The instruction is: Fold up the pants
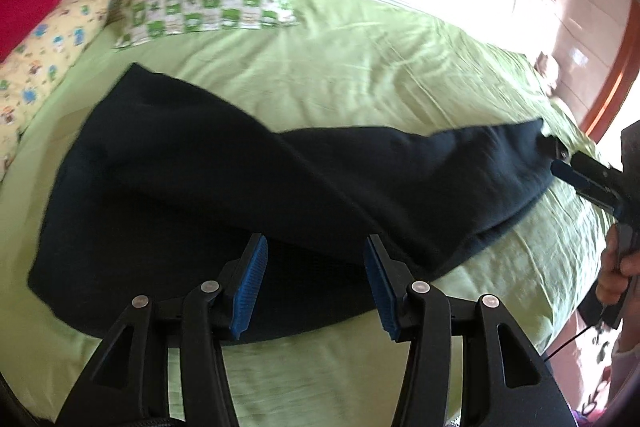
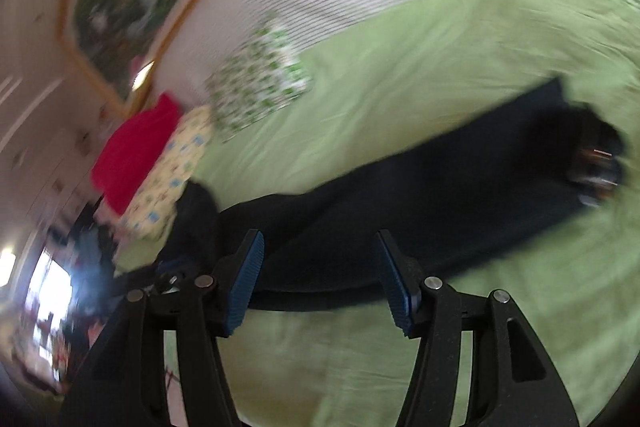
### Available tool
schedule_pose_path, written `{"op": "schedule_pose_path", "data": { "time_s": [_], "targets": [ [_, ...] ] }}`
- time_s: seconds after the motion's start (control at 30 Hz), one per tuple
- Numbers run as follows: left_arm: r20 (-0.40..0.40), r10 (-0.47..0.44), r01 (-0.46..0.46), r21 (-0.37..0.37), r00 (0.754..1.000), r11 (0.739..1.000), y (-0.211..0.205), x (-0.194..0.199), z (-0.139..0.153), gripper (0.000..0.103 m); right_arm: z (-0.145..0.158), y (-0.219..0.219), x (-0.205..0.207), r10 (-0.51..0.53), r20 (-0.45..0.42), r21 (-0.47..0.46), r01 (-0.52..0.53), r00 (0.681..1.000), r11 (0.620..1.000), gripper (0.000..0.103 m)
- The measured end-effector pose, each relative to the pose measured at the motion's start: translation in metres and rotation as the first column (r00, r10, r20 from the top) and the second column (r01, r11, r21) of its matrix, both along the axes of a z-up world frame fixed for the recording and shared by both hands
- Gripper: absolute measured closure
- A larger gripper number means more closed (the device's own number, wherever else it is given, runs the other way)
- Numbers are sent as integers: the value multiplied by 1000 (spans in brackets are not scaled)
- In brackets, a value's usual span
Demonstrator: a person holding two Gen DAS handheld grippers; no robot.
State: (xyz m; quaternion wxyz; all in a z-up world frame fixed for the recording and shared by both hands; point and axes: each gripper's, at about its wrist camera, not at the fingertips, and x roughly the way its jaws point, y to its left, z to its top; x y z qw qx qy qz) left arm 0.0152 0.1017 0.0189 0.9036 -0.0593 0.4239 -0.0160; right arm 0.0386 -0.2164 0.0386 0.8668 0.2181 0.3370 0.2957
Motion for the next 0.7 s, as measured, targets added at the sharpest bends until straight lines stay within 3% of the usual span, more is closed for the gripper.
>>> {"op": "schedule_pose_path", "data": {
  "time_s": [0.1, 0.17, 0.3, 0.4, 0.7],
  "targets": [
    [13, 36, -36, -2, 999, 999, 18, -4, 5, 48, 4, 30, 0, 90, 48, 31, -91, 995, 995, 36],
    [19, 58, -58, -3, 998, 998, 29, -3, 8, 48, 3, 45, 4, 127, 39, 45, -129, 991, 991, 22],
    [33, 99, -99, 8, 995, 995, 54, -3, 16, 46, -3, 85, 18, 213, -48, -9, -214, 976, 977, 22],
    [45, 125, -126, 28, 991, 992, 70, -1, 22, 45, -9, 104, 24, 261, -78, 0, -262, 962, 965, 22],
    [38, 174, -175, 29, 984, 984, 121, 17, 29, 43, -13, 148, 34, 326, -82, -48, -330, 942, 943, 22]
  ]
}}
